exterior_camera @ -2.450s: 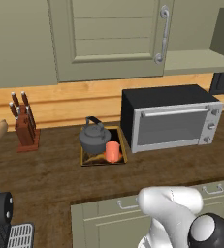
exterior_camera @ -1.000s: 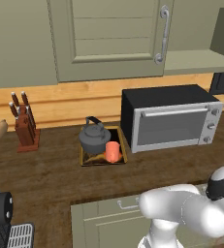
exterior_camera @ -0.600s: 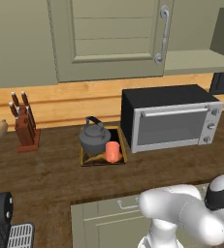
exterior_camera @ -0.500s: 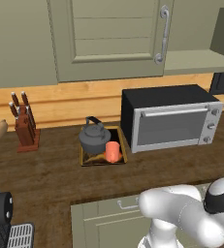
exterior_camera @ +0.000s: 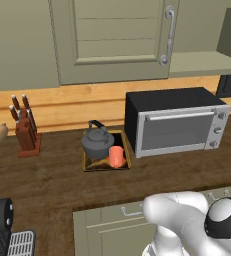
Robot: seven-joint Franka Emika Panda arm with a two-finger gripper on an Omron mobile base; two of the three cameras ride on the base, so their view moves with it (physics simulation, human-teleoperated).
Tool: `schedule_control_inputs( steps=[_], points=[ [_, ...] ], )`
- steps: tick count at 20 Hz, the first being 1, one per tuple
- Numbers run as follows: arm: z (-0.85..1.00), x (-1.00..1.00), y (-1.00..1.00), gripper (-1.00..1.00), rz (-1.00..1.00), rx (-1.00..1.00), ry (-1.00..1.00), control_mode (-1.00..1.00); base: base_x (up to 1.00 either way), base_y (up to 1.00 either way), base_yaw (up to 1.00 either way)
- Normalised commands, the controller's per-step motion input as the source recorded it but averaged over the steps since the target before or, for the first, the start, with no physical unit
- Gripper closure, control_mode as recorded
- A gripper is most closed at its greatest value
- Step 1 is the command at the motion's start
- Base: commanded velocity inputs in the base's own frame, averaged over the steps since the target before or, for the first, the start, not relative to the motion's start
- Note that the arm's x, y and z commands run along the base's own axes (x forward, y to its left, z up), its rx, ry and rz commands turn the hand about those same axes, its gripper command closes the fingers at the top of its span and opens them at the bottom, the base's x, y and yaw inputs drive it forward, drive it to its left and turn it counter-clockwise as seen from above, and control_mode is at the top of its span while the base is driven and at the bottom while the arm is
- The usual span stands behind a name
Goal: Pick the kettle from the counter and place it on the tray. Then pick the mug from the cabinet and place it on the tray. Then close the cabinet doors.
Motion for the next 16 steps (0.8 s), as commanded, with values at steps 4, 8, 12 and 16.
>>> schedule_control_inputs(
  steps=[4, 8, 12, 16],
  points=[
    [-0.05, 0.6, 0.56, -1.0, 0.27, -0.16, 0.01, -1.0, 0.0, 0.0, 0.0],
    [-0.05, 0.58, 0.66, -1.0, 0.27, -0.15, 0.0, -1.0, 0.0, 0.0, 0.0],
    [-0.01, 0.56, 0.73, -1.0, 0.27, -0.11, 0.0, -1.0, 0.0, 0.0, 0.0],
    [0.0, 0.62, 0.71, -1.0, 0.23, -0.03, 0.04, -1.0, 0.0, 0.0, 0.0]
  ],
)
